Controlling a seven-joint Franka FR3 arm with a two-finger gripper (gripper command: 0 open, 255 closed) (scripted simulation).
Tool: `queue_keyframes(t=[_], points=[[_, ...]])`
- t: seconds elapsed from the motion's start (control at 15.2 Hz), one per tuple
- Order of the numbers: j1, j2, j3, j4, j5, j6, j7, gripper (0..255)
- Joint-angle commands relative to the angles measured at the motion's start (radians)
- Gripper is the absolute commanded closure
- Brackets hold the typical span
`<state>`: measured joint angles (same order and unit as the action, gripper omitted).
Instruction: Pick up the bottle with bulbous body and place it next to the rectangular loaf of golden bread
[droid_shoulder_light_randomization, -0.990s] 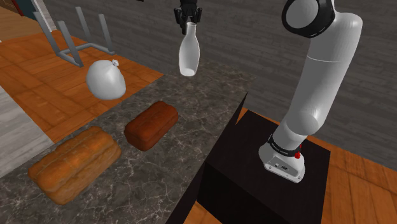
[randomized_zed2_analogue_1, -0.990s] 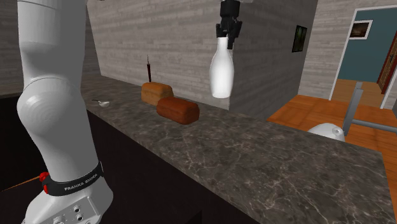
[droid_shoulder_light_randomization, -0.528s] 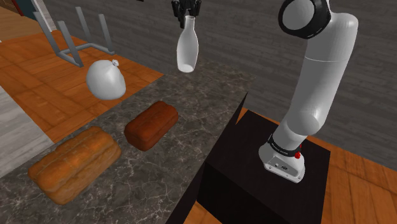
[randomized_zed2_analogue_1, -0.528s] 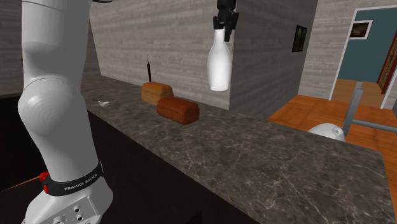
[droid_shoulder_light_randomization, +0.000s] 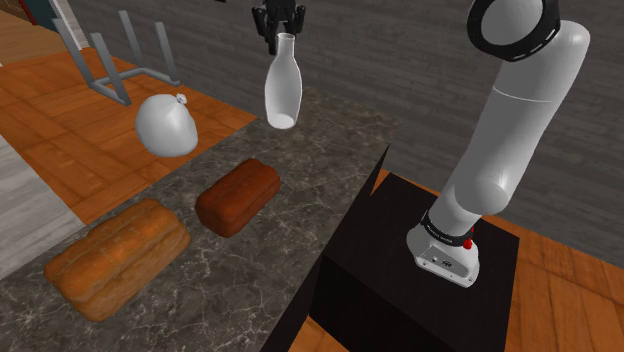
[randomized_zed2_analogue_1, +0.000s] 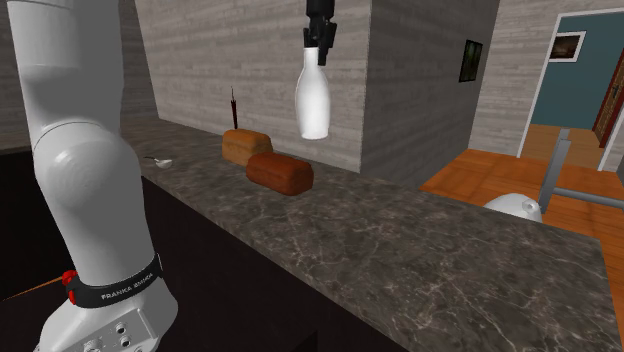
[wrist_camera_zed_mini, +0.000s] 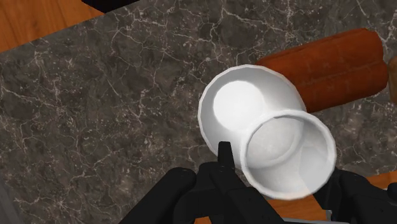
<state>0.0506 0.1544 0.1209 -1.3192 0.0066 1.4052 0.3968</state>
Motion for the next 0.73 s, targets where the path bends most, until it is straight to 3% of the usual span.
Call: queue_keyframes(t=[0.0, 0.66], points=[[0.026, -0.027, 0.019, -0.032, 0.004, 0.007, 0.048, 255], [0.155, -0.052, 0.123, -0.069, 0.011, 0.025, 0.281, 255]])
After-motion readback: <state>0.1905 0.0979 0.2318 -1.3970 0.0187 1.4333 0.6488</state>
